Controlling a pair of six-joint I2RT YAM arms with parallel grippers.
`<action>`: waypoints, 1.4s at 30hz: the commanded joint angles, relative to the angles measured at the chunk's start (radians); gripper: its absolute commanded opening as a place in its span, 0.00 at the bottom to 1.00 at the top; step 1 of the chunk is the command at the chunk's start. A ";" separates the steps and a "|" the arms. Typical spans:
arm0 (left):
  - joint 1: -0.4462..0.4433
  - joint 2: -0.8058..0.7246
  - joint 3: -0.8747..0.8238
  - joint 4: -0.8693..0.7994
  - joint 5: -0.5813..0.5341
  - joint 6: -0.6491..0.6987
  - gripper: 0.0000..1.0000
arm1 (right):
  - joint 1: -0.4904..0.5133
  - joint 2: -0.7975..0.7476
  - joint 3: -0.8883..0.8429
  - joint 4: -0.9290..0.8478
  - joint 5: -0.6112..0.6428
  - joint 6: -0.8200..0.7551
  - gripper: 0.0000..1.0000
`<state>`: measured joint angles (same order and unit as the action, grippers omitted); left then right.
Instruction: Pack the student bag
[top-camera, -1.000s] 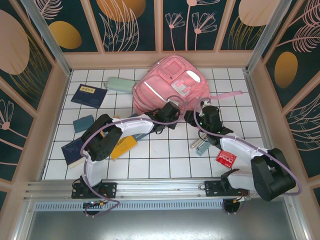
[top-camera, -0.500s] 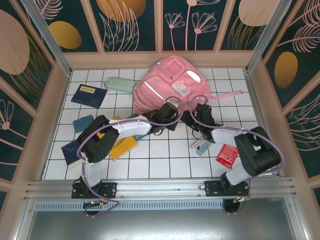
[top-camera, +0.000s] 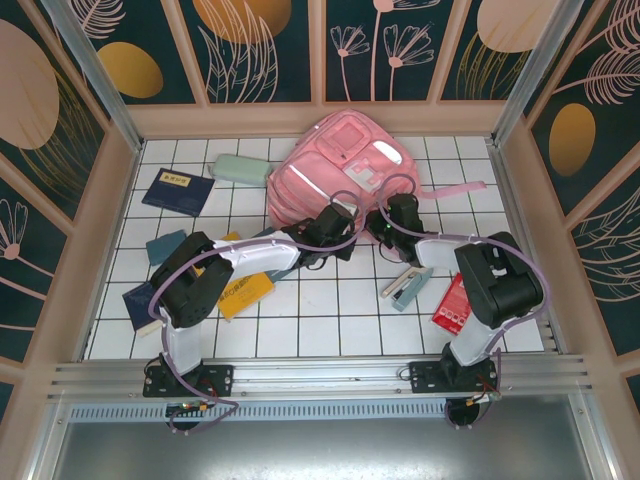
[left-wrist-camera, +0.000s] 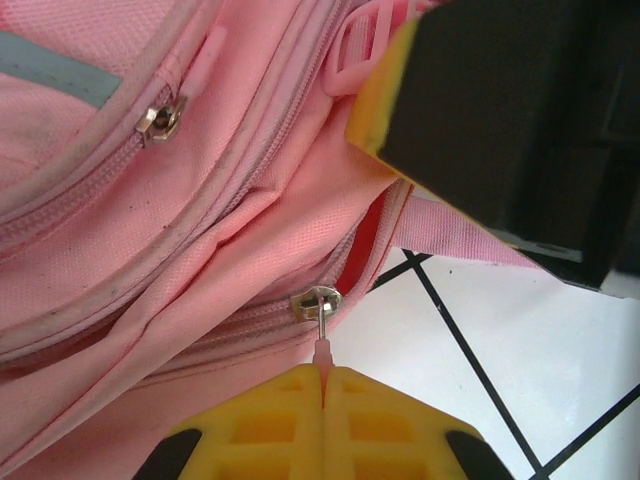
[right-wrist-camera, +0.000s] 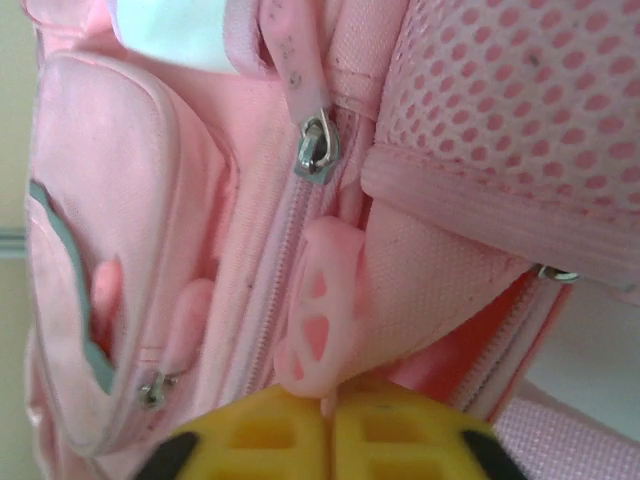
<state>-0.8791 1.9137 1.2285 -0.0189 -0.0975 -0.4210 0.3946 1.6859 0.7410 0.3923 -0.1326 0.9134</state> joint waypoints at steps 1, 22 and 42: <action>-0.003 -0.059 -0.012 -0.010 -0.040 -0.015 0.00 | -0.034 -0.036 0.029 -0.058 0.076 -0.040 0.00; 0.169 -0.192 -0.138 -0.123 -0.225 -0.023 0.00 | -0.377 -0.129 0.074 -0.180 0.032 -0.234 0.00; 0.156 -0.241 -0.185 0.049 0.078 -0.046 0.00 | 0.085 -0.457 -0.176 -0.228 0.217 -0.043 0.54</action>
<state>-0.7124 1.7256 1.0561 -0.0303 -0.0734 -0.4545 0.4179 1.2266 0.6041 0.1757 0.0013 0.7895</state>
